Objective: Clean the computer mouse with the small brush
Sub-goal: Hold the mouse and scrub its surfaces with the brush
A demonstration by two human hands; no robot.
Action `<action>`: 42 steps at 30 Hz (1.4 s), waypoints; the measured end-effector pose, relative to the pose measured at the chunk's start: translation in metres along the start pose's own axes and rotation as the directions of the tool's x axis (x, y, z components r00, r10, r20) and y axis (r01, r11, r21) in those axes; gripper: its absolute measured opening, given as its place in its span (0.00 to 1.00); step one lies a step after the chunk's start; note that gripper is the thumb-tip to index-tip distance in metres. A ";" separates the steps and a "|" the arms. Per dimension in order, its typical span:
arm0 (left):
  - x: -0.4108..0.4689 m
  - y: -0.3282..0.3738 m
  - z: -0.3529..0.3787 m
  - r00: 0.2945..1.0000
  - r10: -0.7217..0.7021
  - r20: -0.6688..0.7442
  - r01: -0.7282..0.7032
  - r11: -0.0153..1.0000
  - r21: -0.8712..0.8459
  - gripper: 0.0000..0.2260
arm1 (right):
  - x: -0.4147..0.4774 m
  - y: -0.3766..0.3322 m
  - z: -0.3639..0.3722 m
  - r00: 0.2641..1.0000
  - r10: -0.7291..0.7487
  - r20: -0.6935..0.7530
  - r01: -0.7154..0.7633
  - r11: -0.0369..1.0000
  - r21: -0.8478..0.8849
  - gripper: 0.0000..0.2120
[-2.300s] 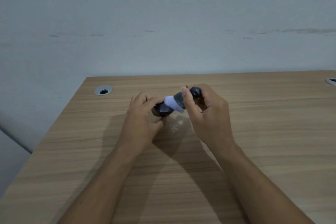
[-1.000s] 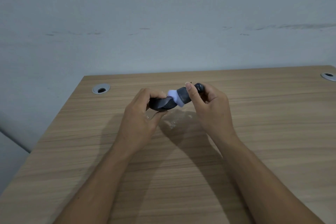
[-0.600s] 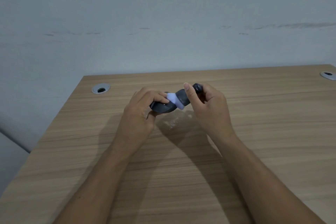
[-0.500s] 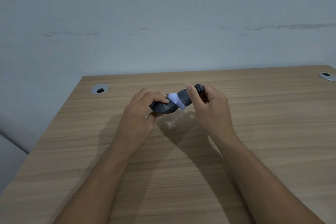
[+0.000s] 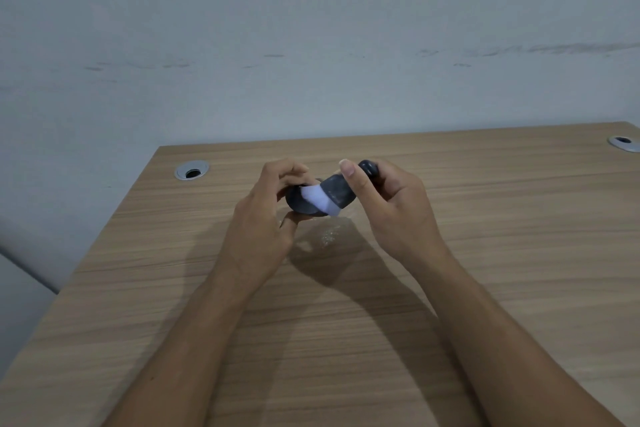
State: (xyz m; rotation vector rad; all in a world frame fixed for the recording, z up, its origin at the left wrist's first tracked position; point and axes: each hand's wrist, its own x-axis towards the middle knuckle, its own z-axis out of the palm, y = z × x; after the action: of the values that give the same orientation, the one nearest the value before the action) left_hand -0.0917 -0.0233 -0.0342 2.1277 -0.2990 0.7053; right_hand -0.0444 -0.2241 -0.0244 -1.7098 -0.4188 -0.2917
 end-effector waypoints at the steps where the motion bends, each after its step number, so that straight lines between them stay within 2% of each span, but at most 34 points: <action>1: -0.001 0.000 0.000 1.000 0.003 0.006 -0.003 1.000 0.008 0.29 | -0.001 -0.002 0.001 1.000 -0.009 0.014 0.009 1.000 0.001 0.15; 5: -0.001 -0.002 -0.002 0.997 0.073 0.030 -0.074 0.997 0.031 0.26 | 0.003 0.010 0.002 0.994 0.035 -0.101 -0.048 0.989 -0.137 0.19; 8: 0.001 -0.003 -0.001 0.979 0.196 0.056 -0.201 0.974 0.104 0.21 | 0.005 0.013 -0.002 0.983 0.074 -0.170 -0.093 0.990 -0.107 0.21; 13: -0.001 0.001 0.002 0.979 0.201 0.036 -0.204 0.969 0.136 0.21 | 0.002 -0.001 0.001 0.998 0.026 -0.062 -0.025 0.999 0.023 0.22; 15: -0.001 0.001 0.001 0.980 0.196 0.024 -0.198 0.972 0.130 0.21 | 0.004 0.001 0.001 0.997 0.007 -0.073 -0.010 0.999 -0.037 0.22; 18: -0.001 0.001 0.000 0.981 0.194 0.010 -0.194 0.973 0.121 0.21 | 0.007 0.013 -0.002 0.984 -0.019 -0.177 -0.022 0.974 -0.227 0.21; 20: 0.000 0.002 0.001 0.980 0.199 -0.002 -0.197 0.971 0.136 0.21 | 0.009 0.017 -0.003 0.976 -0.023 -0.215 -0.028 0.972 -0.232 0.21; 22: 0.001 0.002 0.001 0.979 0.203 -0.002 -0.201 0.969 0.142 0.21 | 0.007 0.013 -0.002 0.984 -0.019 -0.178 -0.012 0.985 -0.174 0.21; 25: 0.001 0.000 0.000 0.977 0.212 0.005 -0.211 0.968 0.138 0.19 | 0.002 0.002 0.003 0.999 -0.028 -0.030 0.027 0.999 -0.043 0.19; 27: 0.000 -0.001 -0.001 0.978 0.208 -0.001 -0.205 0.968 0.146 0.19 | 0.001 0.002 0.004 0.999 -0.041 -0.012 0.040 0.996 -0.074 0.17; 29: 0.000 -0.002 -0.002 0.980 0.200 0.001 -0.198 0.969 0.150 0.19 | 0.004 0.008 0.003 0.996 -0.045 -0.073 0.030 0.981 -0.194 0.15; 31: 0.000 -0.003 -0.001 0.990 0.138 -0.009 -0.136 0.986 0.100 0.18 | 0.005 0.013 0.001 0.990 -0.041 -0.135 0.004 0.964 -0.265 0.11; 33: 0.000 -0.001 0.000 1.000 -0.004 -0.017 0.004 1.000 -0.027 0.17 | 0.006 0.013 -0.002 0.981 -0.029 -0.192 -0.024 0.963 -0.270 0.10; 36: 0.000 0.004 0.003 0.958 -0.286 -0.008 0.276 0.931 -0.237 0.18 | 0.009 0.003 -0.010 0.954 0.024 -0.298 -0.051 0.995 -0.083 0.14; 38: 0.001 0.004 0.006 0.895 -0.447 0.001 0.419 0.838 -0.349 0.15 | 0.009 -0.004 -0.011 0.956 0.034 -0.293 -0.021 0.999 0.047 0.17; 39: 0.001 0.003 0.008 0.851 -0.525 0.020 0.486 0.771 -0.411 0.15 | 0.008 -0.006 -0.009 0.966 0.015 -0.258 0.000 0.998 0.056 0.17; 42: 0.004 0.003 0.010 0.721 -0.673 0.167 0.617 0.513 -0.597 0.20 | 0.003 -0.003 -0.001 0.985 -0.078 -0.156 0.061 0.992 -0.113 0.14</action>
State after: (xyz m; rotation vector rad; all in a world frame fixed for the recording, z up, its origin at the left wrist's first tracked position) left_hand -0.0867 -0.0328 -0.0344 1.3799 0.3022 0.1848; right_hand -0.0433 -0.2240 -0.0207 -1.7647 -0.3501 -0.5071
